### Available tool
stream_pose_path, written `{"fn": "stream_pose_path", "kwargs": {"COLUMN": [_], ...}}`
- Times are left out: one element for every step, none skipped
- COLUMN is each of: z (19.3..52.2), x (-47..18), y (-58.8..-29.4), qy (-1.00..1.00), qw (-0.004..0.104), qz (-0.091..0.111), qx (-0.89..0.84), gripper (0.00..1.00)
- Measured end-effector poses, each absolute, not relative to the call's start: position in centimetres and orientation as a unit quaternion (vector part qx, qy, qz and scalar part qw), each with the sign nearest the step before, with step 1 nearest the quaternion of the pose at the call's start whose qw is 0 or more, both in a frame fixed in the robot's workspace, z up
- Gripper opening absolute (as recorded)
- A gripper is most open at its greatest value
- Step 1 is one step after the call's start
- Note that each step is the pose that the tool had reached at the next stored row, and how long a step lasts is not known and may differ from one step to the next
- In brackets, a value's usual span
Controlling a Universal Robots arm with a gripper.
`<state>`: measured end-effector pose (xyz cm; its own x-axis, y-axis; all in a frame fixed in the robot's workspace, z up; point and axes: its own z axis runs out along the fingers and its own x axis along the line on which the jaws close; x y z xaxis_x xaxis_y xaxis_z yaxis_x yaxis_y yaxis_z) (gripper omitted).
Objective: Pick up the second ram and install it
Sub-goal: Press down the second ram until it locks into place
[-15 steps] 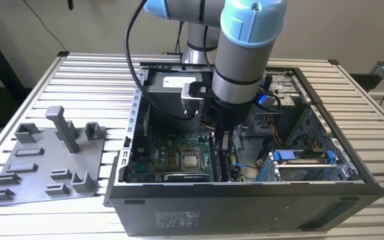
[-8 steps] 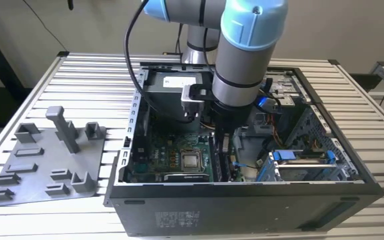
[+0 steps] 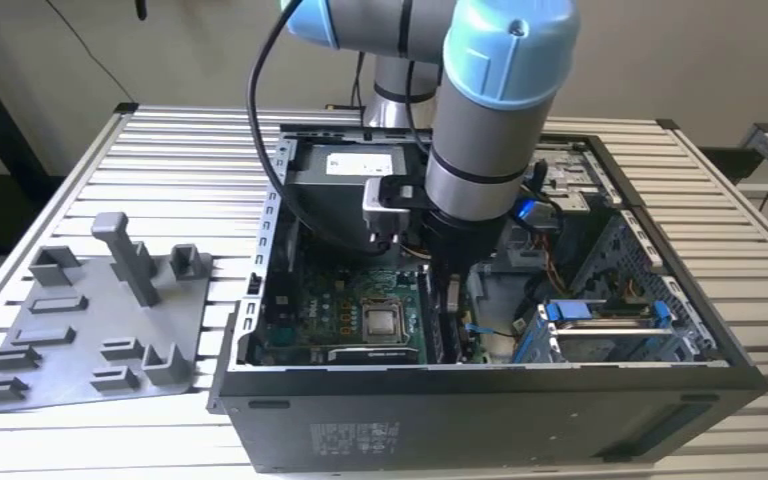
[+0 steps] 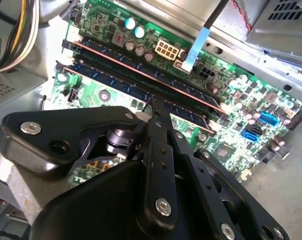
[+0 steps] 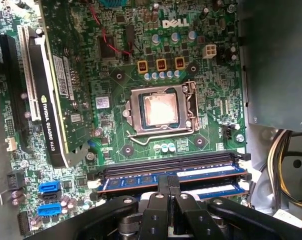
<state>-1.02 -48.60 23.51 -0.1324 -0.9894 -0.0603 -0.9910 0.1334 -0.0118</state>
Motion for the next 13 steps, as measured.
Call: {"fn": "stream_pose_path", "kwargs": {"z": [23.5,23.5,23.4,23.3,23.1,22.9,22.8,22.6,22.4,22.3,22.1,21.9,21.7], "x": [-1.0,-1.0,-1.0,-1.0,-1.0,-1.0,-1.0,-1.0,-1.0,-1.0,-1.0,-1.0,-1.0], "y": [-48.7,-48.7,-48.8,-48.8,-48.8,-48.8,-48.8,-48.8,-48.8,-48.8,-48.8,-48.8,-48.8], "qy": [0.752,0.751,0.751,0.75,0.749,0.748,0.747,0.746,0.746,0.745,0.744,0.744,0.743], "qw": [0.027,0.027,0.027,0.027,0.027,0.027,0.027,0.026,0.026,0.026,0.026,0.026,0.026], "qz": [0.015,0.015,0.016,0.016,0.016,0.016,0.016,0.016,0.015,0.015,0.015,0.015,0.015], "qx": [-0.659,-0.659,-0.66,-0.66,-0.661,-0.663,-0.664,-0.665,-0.666,-0.667,-0.667,-0.668,-0.668], "gripper": [0.11,0.11,0.11,0.11,0.11,0.11,0.11,0.11,0.11,0.11,0.11,0.11,0.11]}}
